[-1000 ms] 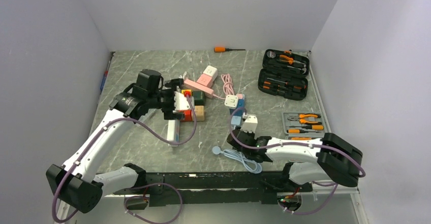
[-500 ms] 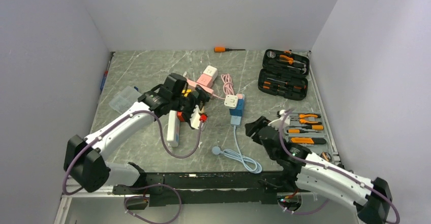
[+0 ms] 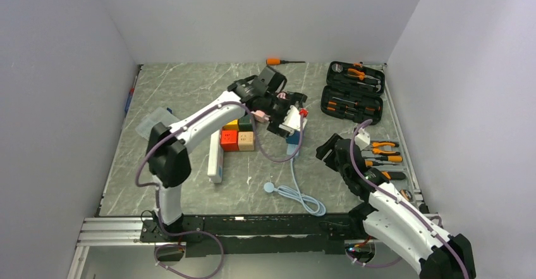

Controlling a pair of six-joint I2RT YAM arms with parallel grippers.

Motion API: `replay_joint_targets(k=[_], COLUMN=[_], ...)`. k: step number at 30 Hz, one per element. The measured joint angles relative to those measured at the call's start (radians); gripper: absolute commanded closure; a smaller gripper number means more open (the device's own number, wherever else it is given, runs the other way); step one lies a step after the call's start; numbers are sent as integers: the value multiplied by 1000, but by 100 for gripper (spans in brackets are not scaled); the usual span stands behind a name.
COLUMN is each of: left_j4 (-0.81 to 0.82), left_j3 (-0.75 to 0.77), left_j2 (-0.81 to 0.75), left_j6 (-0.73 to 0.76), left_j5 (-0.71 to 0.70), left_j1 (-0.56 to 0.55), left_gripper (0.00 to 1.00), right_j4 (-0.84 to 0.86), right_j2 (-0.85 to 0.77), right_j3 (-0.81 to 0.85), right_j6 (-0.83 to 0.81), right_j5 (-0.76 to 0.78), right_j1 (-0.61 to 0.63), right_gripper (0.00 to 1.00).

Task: Pull the plug off the socket
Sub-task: Remove the plug from the socket.

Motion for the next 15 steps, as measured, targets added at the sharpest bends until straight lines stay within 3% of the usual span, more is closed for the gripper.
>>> replay_joint_targets(k=[8,15], left_j4=[-263,-278], left_j3=[342,331], left_j2=[313,392], left_j6=[-132,-176], left_j5=[35,29], left_j1=[-23,-31], left_gripper=[1,1], right_j4=[18,40], right_j2=[-17,-25], right_j3=[0,-4], right_j6=[-75,-111], right_j5=[-89,-148], right_j1=[-101,-157], right_gripper=[31,30])
